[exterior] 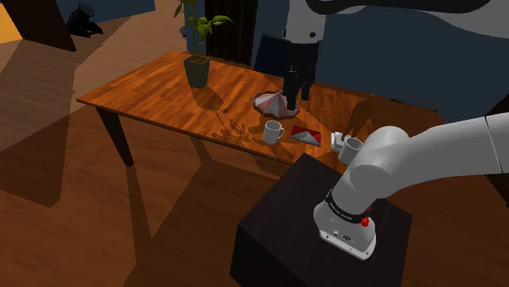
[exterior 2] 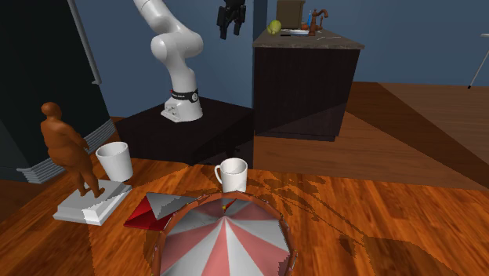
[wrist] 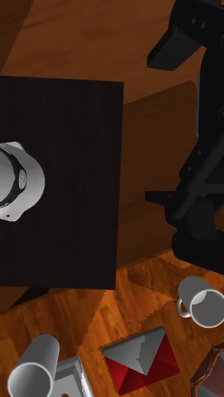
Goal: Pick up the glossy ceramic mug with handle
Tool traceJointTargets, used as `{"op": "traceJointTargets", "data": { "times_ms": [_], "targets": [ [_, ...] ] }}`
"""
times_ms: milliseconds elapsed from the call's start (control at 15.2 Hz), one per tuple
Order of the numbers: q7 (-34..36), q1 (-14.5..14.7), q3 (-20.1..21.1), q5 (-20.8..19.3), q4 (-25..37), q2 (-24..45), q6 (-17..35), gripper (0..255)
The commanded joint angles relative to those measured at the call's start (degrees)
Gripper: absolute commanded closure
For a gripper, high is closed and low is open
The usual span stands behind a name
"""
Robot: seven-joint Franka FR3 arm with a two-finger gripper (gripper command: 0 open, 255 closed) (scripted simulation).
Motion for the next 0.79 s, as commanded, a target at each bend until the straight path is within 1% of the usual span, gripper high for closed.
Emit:
{"op": "traceJointTargets", "data": {
  "times_ms": [0,396,726],
  "targets": [
    [0.0,0.0,0.0,0.0,0.0,0.0,0.0,0],
    [-4.08,-1.97,-2.88,-3.88,-6.52,4.06,12.32,0],
    [-7.1,-3.83,-5.42,-6.79,-9.8,10.13,23.3,0]
  ]
}}
